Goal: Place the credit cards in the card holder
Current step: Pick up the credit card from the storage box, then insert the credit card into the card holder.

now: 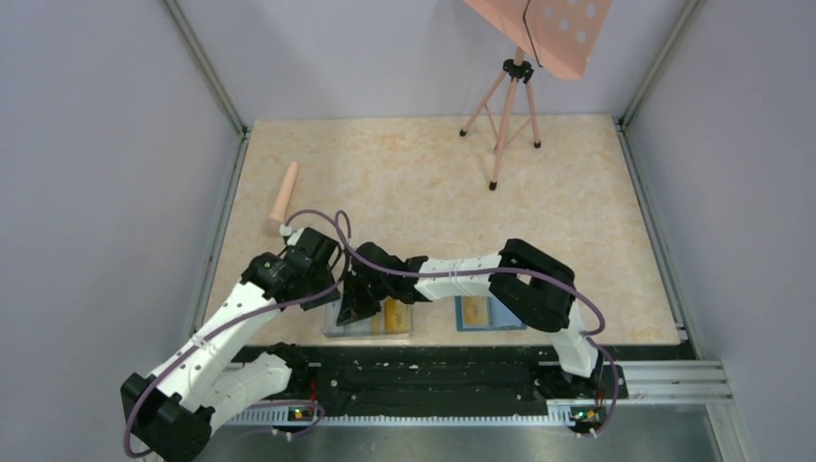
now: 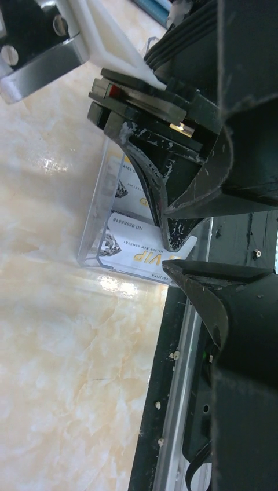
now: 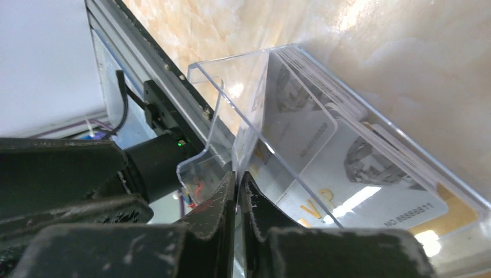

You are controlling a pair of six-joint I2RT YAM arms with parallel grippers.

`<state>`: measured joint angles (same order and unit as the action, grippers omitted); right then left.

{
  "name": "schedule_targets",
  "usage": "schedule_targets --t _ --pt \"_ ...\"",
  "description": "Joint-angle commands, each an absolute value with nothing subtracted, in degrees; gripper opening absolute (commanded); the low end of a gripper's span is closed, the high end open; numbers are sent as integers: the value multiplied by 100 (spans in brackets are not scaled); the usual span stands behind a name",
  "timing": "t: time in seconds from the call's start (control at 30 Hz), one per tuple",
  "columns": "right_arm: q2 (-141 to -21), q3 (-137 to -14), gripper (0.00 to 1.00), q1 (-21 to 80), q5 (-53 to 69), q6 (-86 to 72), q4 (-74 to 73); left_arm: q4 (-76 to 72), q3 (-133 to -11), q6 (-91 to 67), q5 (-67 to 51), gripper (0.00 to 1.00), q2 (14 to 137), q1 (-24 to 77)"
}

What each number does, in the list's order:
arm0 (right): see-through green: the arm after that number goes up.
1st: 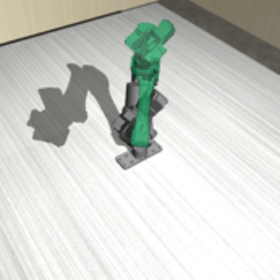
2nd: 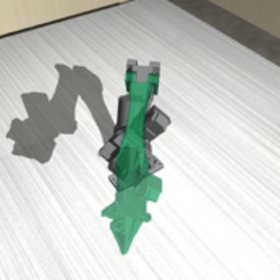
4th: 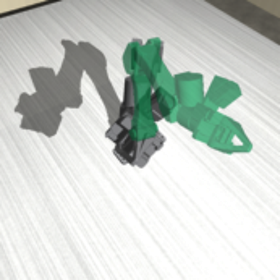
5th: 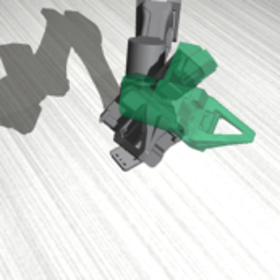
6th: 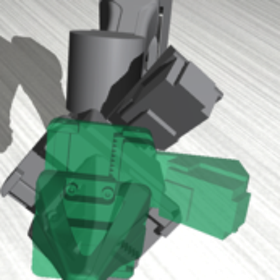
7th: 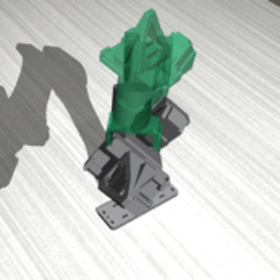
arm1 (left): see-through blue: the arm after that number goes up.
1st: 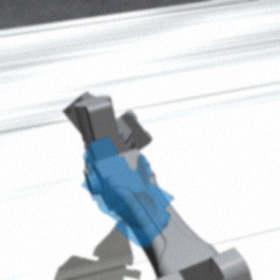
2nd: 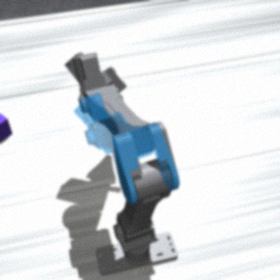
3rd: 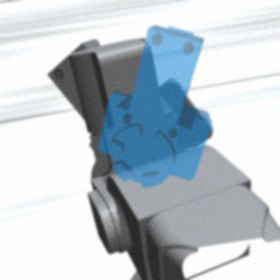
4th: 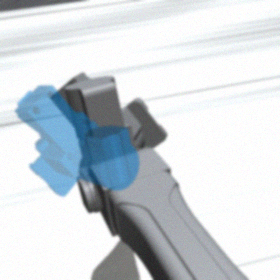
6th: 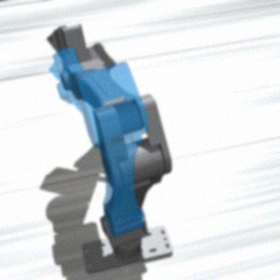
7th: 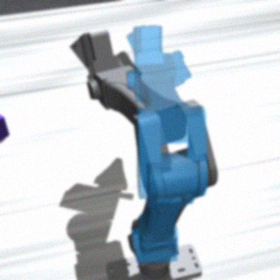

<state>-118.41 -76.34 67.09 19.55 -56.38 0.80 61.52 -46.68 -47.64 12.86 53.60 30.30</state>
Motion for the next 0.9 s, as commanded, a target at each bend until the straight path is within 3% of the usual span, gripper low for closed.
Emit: schedule_targets --t 0.0,0.17,0.4,0.6,0.87 --pt "-11900 -8009 0 6852 1947 -5651 185 6031 -4812 -4704 1295 38 5027 3014" --pt "-11613 -7990 0 6855 1870 -5539 54 6046 -4987 -4688 1375 39 4770 3013" --pt "-10671 -7757 0 6847 1470 -5271 -443 5967 -5353 -4464 1264 49 4407 3012" --pt "-9593 -6834 0 6581 1367 -5278 -498 5348 -5378 -4255 396 55 4354 3014" --pt "-7934 -5151 0 5699 1821 -5296 -564 4106 -4908 -4382 -956 56 4449 3007"
